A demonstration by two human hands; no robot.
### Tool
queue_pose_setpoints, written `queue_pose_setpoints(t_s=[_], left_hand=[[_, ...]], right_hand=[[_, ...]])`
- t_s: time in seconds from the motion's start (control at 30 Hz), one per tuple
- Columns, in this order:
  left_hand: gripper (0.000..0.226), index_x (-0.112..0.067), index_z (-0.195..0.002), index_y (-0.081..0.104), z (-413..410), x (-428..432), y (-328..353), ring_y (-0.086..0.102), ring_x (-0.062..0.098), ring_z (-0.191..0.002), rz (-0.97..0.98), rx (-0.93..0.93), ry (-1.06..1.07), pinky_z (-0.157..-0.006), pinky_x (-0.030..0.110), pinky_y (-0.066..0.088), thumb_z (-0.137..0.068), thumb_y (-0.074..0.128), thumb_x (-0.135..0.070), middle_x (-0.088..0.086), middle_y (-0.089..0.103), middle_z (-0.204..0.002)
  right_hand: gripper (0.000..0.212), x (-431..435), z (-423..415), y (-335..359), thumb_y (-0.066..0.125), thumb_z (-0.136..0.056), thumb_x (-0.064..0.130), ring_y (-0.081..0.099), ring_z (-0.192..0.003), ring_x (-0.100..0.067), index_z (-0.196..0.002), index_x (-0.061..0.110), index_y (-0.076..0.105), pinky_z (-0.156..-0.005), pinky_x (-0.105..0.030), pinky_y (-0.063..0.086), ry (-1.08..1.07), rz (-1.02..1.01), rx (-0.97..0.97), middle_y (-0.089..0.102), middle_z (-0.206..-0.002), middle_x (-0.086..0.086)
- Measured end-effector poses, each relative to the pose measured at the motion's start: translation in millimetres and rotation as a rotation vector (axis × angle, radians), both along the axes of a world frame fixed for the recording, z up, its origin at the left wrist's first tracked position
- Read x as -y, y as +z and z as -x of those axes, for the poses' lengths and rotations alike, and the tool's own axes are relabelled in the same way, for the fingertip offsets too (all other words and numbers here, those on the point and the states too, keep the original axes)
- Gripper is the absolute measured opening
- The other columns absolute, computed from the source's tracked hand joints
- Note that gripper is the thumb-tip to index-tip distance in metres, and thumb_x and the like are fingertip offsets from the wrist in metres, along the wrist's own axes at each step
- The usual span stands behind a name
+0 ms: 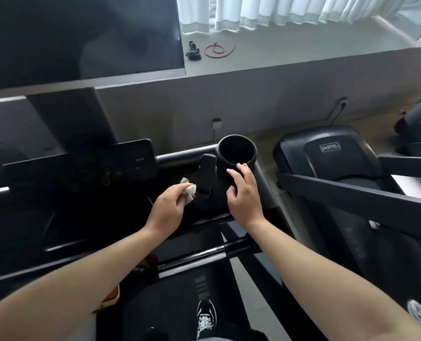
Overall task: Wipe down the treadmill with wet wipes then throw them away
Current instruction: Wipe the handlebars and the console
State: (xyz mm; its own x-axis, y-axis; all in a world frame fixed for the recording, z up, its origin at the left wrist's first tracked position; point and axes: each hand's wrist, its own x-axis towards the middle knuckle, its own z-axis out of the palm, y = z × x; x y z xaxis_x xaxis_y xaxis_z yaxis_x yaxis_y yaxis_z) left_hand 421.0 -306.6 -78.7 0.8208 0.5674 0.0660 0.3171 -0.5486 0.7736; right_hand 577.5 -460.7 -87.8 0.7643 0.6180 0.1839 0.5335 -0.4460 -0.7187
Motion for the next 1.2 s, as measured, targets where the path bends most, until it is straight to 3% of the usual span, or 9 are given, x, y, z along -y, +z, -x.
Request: queue_pose_setpoints(t_s=[0.1,0.23,0.37,0.47,0.67,0.8,1.0,1.1,1.2], left_hand=[[0.027,-0.031,-0.113,0.063,19,19,9,0.059,0.001,-0.107,0.047,0.058,-0.017,-0.094,0.017,0.048,-0.101,0.057,-0.008,-0.015,0.056,-0.113],[0.021,-0.033,-0.113,0.058,22,67,17,0.056,-0.004,-0.102,0.113,0.084,-0.075,-0.085,0.009,0.044,-0.1,0.062,-0.017,-0.014,0.056,-0.11],[0.007,-0.026,-0.104,0.058,-2,113,14,0.056,-0.005,-0.092,0.195,0.057,-0.178,-0.077,0.009,0.043,-0.1,0.061,-0.02,-0.015,0.057,-0.102],[0.007,-0.025,-0.096,0.059,-24,140,14,0.057,-0.006,-0.09,0.182,0.047,-0.242,-0.078,0.012,0.045,-0.1,0.06,-0.02,-0.014,0.058,-0.099],[0.016,-0.021,-0.11,0.063,-44,170,-7,0.061,0.012,-0.098,-0.006,-0.144,-0.418,-0.082,0.042,0.056,-0.1,0.052,-0.016,-0.01,0.063,-0.109],[0.027,-0.029,-0.115,0.057,-37,164,-20,0.063,0.015,-0.106,-0.146,-0.159,-0.484,-0.082,0.04,0.056,-0.096,0.058,-0.01,-0.008,0.063,-0.119],[0.034,-0.013,-0.126,0.063,-4,146,-32,0.062,0.023,-0.107,-0.328,-0.065,-0.491,-0.081,0.044,0.057,-0.093,0.065,-0.008,0.0,0.062,-0.125],[0.032,-0.011,-0.121,0.066,12,134,-41,0.064,0.021,-0.099,-0.381,-0.019,-0.518,-0.067,0.037,0.058,-0.09,0.073,-0.014,-0.004,0.064,-0.12],[0.016,-0.016,-0.109,0.073,13,135,-36,0.064,0.02,-0.106,-0.32,-0.041,-0.5,-0.075,0.038,0.057,-0.094,0.07,-0.021,-0.005,0.063,-0.127]], right_hand=[[0.035,27,22,1,0.054,-0.092,-0.001,0.048,-0.116,-0.012,-0.123,0.011,0.066,-0.106,-0.031,0.043,-0.067,-0.024,0.037,0.058,-0.123,-0.001],[0.029,66,45,-3,0.055,-0.087,0.001,0.054,-0.098,-0.013,-0.109,0.012,0.07,-0.096,-0.035,0.046,-0.134,0.028,0.114,0.065,-0.102,0.001],[0.031,101,55,0,0.052,-0.083,0.006,0.055,-0.106,-0.022,-0.106,0.012,0.07,-0.106,-0.038,0.033,-0.258,0.135,0.225,0.063,-0.105,-0.001],[0.033,124,59,0,0.051,-0.086,0.004,0.051,-0.117,-0.027,-0.114,0.007,0.069,-0.107,-0.047,0.042,-0.307,0.197,0.17,0.06,-0.119,-0.008],[0.029,138,73,0,0.054,-0.097,0.006,0.043,-0.136,-0.028,-0.124,0.008,0.065,-0.114,-0.042,0.037,-0.248,0.228,0.111,0.053,-0.14,-0.011],[0.033,142,76,2,0.057,-0.092,0.001,0.046,-0.135,-0.033,-0.124,0.003,0.064,-0.114,-0.046,0.039,-0.228,0.233,0.128,0.054,-0.14,-0.015],[0.03,140,80,1,0.06,-0.085,-0.004,0.048,-0.134,-0.035,-0.114,0.004,0.067,-0.113,-0.047,0.04,-0.236,0.261,0.195,0.055,-0.137,-0.016],[0.023,138,81,0,0.063,-0.084,-0.003,0.05,-0.131,-0.036,-0.105,0.004,0.069,-0.111,-0.046,0.04,-0.247,0.27,0.246,0.056,-0.132,-0.015],[0.02,138,81,-1,0.063,-0.083,-0.003,0.051,-0.131,-0.036,-0.101,0.004,0.069,-0.111,-0.044,0.039,-0.255,0.267,0.264,0.057,-0.13,-0.015]])
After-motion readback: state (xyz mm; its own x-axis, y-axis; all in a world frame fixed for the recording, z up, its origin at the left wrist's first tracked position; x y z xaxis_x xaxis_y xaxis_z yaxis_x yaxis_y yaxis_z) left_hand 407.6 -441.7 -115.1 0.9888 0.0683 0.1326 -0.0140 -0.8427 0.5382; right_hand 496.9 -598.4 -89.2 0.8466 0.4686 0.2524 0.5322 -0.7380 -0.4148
